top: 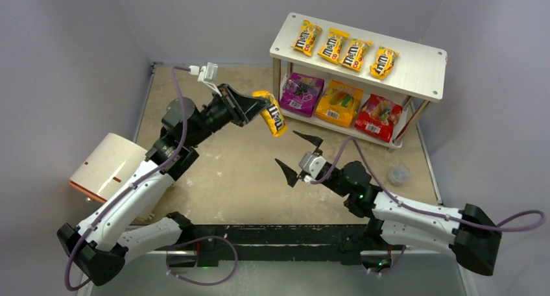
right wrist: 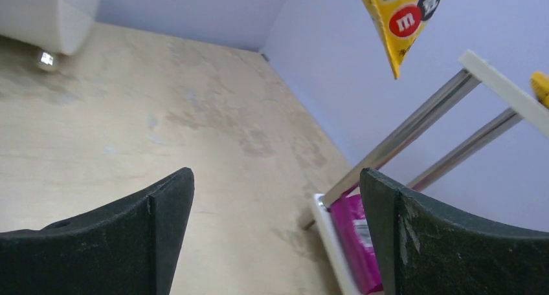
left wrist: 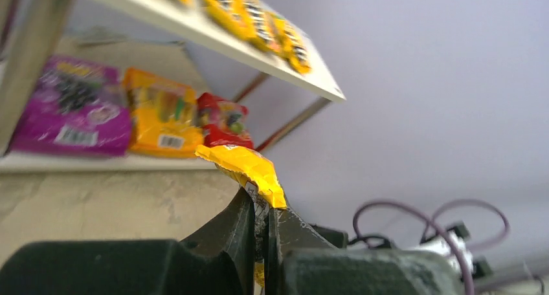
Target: Place and organize the candy bags onto the shelf
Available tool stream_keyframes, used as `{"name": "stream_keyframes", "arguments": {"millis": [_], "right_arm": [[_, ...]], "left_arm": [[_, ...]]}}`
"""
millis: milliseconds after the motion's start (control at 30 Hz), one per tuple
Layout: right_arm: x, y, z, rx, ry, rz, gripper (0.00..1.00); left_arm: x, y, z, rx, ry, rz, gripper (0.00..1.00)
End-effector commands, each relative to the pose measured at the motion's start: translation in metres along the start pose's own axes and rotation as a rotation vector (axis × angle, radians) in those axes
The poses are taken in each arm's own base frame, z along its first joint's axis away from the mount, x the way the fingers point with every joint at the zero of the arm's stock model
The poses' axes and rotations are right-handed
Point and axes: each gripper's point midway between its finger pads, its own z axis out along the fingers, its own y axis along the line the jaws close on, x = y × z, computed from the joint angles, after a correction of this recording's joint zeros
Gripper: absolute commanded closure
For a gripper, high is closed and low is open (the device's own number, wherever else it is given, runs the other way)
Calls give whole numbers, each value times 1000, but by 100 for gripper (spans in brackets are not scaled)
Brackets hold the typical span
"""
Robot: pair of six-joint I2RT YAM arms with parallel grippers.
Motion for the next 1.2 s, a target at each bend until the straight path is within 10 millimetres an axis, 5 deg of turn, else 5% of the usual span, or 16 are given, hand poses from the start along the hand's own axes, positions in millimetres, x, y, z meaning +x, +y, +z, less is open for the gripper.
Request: {"name": "stream_keyframes", "arguments": {"millis": [0,133,367,600,900,1000,1167], "right_arm": [[-52,-47,3,223,-227,-304,1],[-65,-57,-1,304,-303,-346,1],[-62,-36,27,173,-302,-318,3],[-28,-7,44,19,-178,-239,6],[-18,-8,57,52,-162,-122,20],[-23,-10,59,75,-196,-120,30],[-25,-12,65,80,-194,-100,70]], "left_arm": [[7,80,-20,-534,-31,-283,100],[14,98,-29,-663,-64,-415,100],[35,107,-29,-717,-28,-534,100],[52,110,-27,-688,3,-586,100],[54,105,-28,-658,5,-614,100],[61,106,-31,-665,13,-636,100],[60,106,-33,-644,-12,-649,100]]}}
